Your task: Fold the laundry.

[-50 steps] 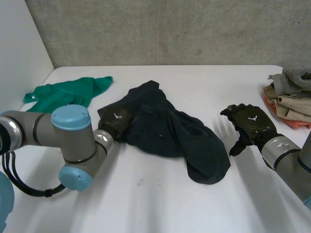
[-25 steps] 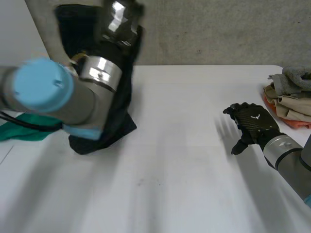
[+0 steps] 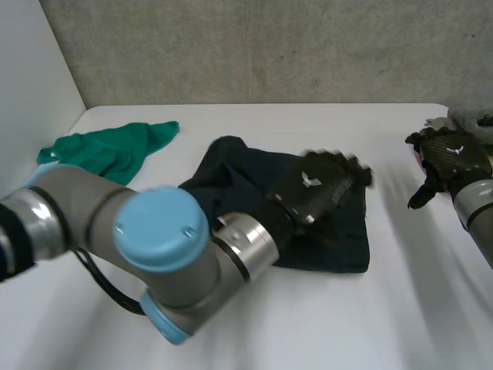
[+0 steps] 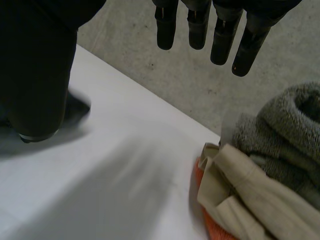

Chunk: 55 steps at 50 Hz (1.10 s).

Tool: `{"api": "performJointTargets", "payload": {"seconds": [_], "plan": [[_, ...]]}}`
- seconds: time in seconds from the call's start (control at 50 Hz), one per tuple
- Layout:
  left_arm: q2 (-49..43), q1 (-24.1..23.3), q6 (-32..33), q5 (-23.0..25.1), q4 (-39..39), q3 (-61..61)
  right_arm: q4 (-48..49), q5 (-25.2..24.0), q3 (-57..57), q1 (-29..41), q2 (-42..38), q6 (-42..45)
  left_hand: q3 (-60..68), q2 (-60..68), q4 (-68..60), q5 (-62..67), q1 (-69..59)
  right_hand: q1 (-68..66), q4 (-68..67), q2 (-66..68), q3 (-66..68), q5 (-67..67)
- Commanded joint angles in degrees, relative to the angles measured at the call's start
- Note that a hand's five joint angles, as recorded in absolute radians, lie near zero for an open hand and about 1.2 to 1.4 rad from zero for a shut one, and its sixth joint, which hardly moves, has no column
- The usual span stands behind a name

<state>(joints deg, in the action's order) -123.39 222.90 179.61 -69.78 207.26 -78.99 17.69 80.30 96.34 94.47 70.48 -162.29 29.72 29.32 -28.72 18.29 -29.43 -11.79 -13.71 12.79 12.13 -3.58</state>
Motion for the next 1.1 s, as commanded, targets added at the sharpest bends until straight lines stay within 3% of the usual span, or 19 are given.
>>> {"api": "performJointTargets", "payload": {"seconds": [0.02,0.12,0.26,0.36,0.44,0.6,0.66,0.84,0.92,0.96,1.02,1.1], "plan": [[6.4,9.6,4.4,-10.6,-1.9,-1.5,-7.3,-0.4,-6.2,2.4,1.3,2.1,1.3,1.8,-2.4,2.8,-1.6,1.8,3.7,-2.8,-2.1,3.6],[7.9,13.9,8.0,-16.4,-3.4,-1.2,-16.2,-2.1,-13.4,5.6,2.5,1.9,1.2,1.6,-2.2,2.6,-1.5,1.8,3.7,-2.8,-2.1,3.6],[4.8,20.2,16.4,-17.8,-10.2,-1.5,-25.2,-1.6,-23.6,13.5,-5.3,0.8,1.3,1.8,-2.4,2.8,-1.6,1.8,3.7,-2.8,-2.1,3.6],[4.3,20.5,20.6,-19.3,-16.9,-4.6,-28.6,-1.4,-21.9,17.2,-6.2,1.4,3.5,3.9,-4.5,5.0,-3.8,1.1,3.0,-2.1,-1.4,2.9],[8.3,20.5,20.7,-21.8,-17.8,-10.6,-28.9,-2.5,-17.0,17.1,-5.3,1.8,7.9,8.3,-8.9,9.3,-8.2,-13.8,-11.8,12.7,13.4,-12.0],[16.0,19.3,20.6,-22.7,-17.9,-21.5,-28.6,-2.5,-4.3,16.9,-0.1,8.8,12.0,12.4,-13.0,13.4,-12.3,-9.6,-7.7,8.6,9.2,-7.8],[14.8,19.0,20.6,-22.8,-17.5,-22.6,-26.8,-2.3,-1.0,17.1,-0.1,10.8,3.2,3.6,-4.2,4.7,-3.5,0.7,2.6,-1.7,-1.0,2.5],[4.6,19.4,21.6,-22.5,-6.3,-21.2,-12.1,-1.2,0.8,17.9,-6.1,10.8,-2.7,-2.3,1.7,-1.3,2.4,-2.7,-0.7,1.7,2.3,-0.9],[1.4,18.7,23.0,-22.5,-3.7,-20.0,-10.9,-1.4,0.0,18.7,-8.1,10.9,-2.7,-2.3,1.7,-1.3,2.4,-19.4,-17.5,18.4,19.1,-17.6],[0.7,18.6,24.6,-22.5,-3.5,-19.5,-10.3,-1.4,-0.5,19.4,-8.9,10.8,1.3,1.7,-2.3,2.7,-1.6,-45.1,-43.2,44.1,44.8,-43.3],[0.3,18.6,26.1,-22.5,-3.3,-18.7,-8.4,-1.3,-1.1,19.2,-8.7,10.8,5.2,5.6,-6.2,6.6,-5.5,-68.1,-66.2,67.1,67.8,-66.3],[-1.0,18.5,28.0,-22.2,-3.6,-17.3,-7.8,-1.3,-1.2,18.9,-8.2,10.8,31.6,32.0,-32.6,33.0,-31.9,-68.2,-66.3,67.2,67.9,-66.4]]}}
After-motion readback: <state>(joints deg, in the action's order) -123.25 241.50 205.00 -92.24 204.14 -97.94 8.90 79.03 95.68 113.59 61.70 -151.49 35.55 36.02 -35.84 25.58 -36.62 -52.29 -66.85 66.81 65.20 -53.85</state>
